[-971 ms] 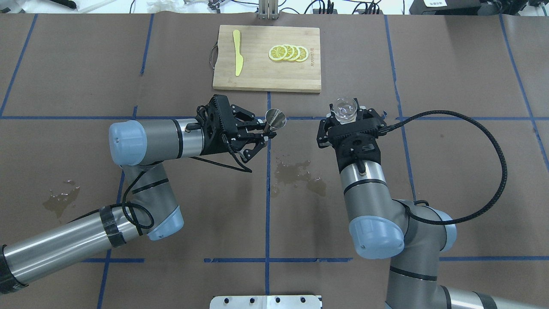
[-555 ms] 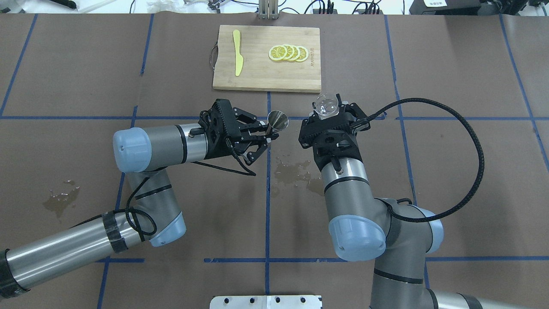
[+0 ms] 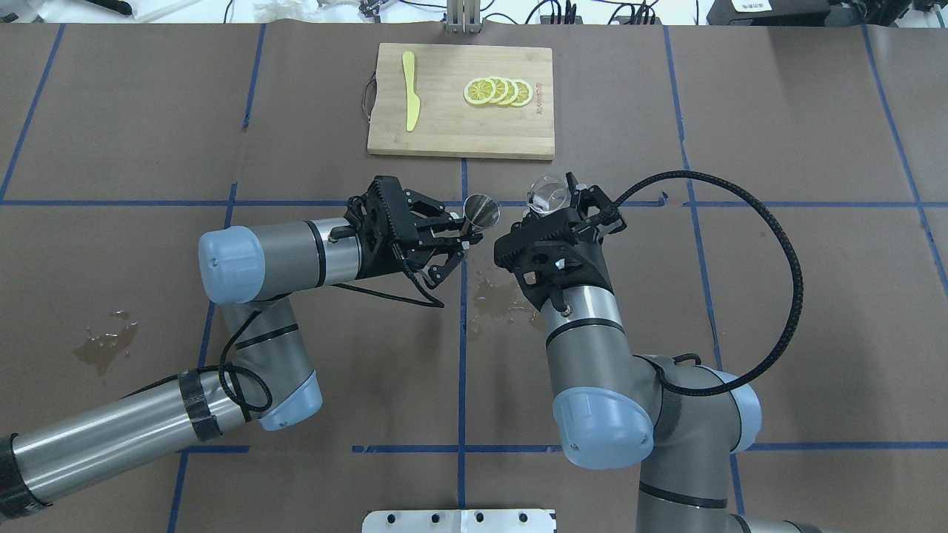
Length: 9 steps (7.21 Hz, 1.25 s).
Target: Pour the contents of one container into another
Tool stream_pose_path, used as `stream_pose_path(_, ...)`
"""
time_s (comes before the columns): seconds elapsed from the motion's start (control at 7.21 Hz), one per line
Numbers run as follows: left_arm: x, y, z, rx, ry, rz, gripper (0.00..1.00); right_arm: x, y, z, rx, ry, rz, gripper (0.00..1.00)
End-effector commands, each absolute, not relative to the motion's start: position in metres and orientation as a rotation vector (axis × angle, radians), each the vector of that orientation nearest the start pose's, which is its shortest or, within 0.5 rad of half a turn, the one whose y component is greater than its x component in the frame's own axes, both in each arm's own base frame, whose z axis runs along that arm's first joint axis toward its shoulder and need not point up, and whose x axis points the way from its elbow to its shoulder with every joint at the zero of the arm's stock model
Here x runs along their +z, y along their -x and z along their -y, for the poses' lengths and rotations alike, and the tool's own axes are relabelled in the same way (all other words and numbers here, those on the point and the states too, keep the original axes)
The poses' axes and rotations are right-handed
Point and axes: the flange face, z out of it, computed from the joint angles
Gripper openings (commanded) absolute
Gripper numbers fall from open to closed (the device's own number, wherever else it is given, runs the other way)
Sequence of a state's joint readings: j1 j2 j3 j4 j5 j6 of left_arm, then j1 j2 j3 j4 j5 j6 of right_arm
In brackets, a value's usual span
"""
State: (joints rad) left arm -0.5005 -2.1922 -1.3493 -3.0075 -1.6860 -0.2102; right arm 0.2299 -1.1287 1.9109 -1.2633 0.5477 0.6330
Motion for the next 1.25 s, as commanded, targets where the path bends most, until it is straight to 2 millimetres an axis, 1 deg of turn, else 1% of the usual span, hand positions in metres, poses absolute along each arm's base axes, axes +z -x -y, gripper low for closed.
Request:
stream_pose_path(0.0,0.234,-0.537,0.432,0.702,-1.465,-1.197,0.00,0.186,0.490,0.329,-0.079,-1.278,0.297,0.00)
stream_pose_path(0.14,0.234,-0.537,0.432,0.702,-1.465,-1.197,0.00,0.178,0.493,0.329,-0.090,-1.273,0.285,0.00)
stream_pose_path(0.42,0.234,-0.537,0.432,0.702,-1.465,-1.197,0.00,0.173,0.497,0.327,-0.092,-1.274,0.292,0.00)
stream_pose_path(0.83,0.232,-0.537,0.429,0.701,-1.469,-1.207,0.00,0.174,0.499,0.328,-0.110,-1.266,0.269,0.00)
stream_pose_path(1.11,0.227,-0.539,0.422,0.705,-1.473,-1.224,0.00,0.175,0.499,0.328,-0.112,-1.265,0.266,0.00)
